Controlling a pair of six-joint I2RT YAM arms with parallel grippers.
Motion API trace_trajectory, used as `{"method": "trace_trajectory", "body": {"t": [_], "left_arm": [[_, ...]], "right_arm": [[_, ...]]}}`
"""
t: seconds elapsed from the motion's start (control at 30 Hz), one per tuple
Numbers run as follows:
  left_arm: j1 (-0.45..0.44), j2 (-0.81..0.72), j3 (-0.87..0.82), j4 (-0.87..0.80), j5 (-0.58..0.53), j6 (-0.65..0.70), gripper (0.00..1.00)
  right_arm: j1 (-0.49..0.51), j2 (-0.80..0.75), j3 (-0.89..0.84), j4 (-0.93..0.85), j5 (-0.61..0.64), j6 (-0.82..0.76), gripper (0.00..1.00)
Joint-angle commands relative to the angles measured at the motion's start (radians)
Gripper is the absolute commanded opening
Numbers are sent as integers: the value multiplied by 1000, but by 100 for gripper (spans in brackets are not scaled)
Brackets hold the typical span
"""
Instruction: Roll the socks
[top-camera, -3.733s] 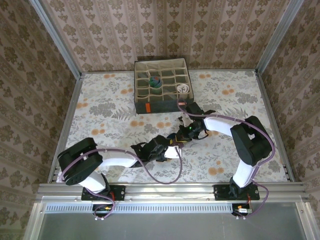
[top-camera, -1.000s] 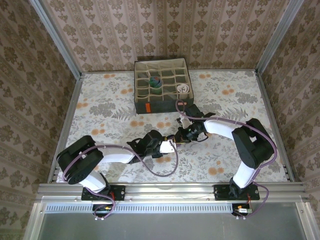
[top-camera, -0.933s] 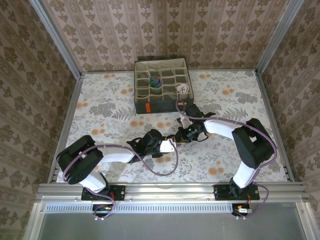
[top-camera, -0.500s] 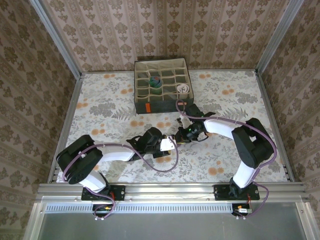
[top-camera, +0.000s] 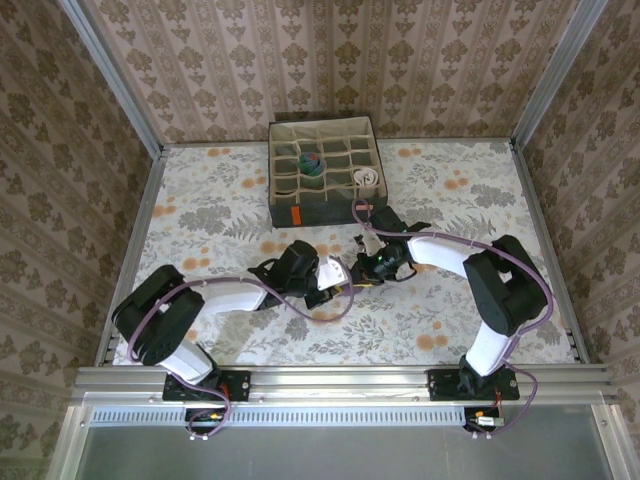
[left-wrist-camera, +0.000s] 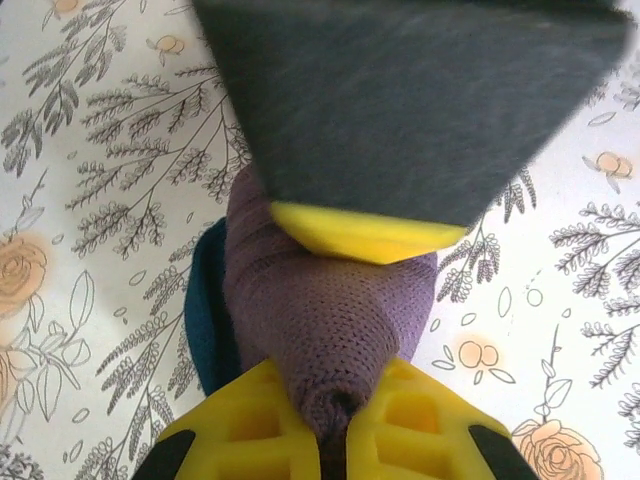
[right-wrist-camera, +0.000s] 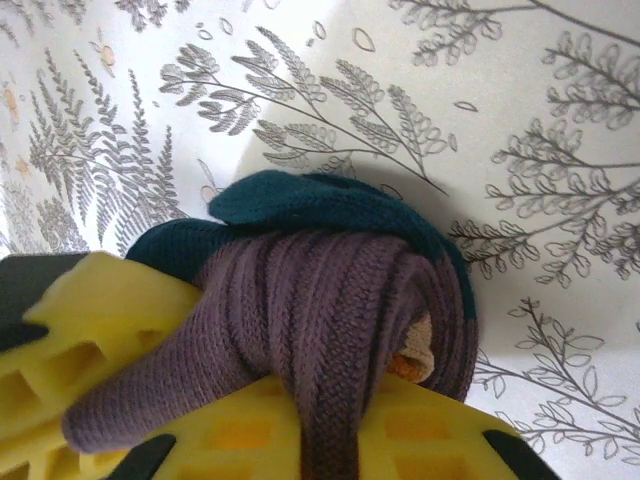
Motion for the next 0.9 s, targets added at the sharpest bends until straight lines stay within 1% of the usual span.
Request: {"method": "trace_trajectory", "body": {"t": [0.0, 0.07, 0.13, 0.27, 0.37, 0.47, 0.6, 0.73, 0.87], "left_arm": [[49, 25, 50, -59, 110, -138, 0], [82, 55, 77, -113, 165, -167, 0], [112, 83, 85, -123, 219, -207, 0], [146, 103, 63, -70, 280, -280, 0], [174, 124, 56, -25, 328, -341, 0], [194, 151, 59, -5, 364, -383, 0], [213, 187, 62, 14, 411, -418, 0], [218, 205, 60, 25, 430, -431, 0], [220, 211, 60, 25, 443, -435, 0]], "right_arm": [[0, -41, -32, -57, 71, 5, 36], [-6, -67, -34, -56, 79, -1, 38], [-6, -112, -43, -37, 98, -14, 42], [-3, -236, -68, 18, 138, -81, 44], [16, -352, -101, 54, 221, -184, 45], [57, -439, -130, 69, 320, -331, 46], [165, -501, -170, 108, 487, -567, 50], [282, -484, -212, 167, 622, -795, 54], [354, -423, -236, 239, 722, -956, 60]]}}
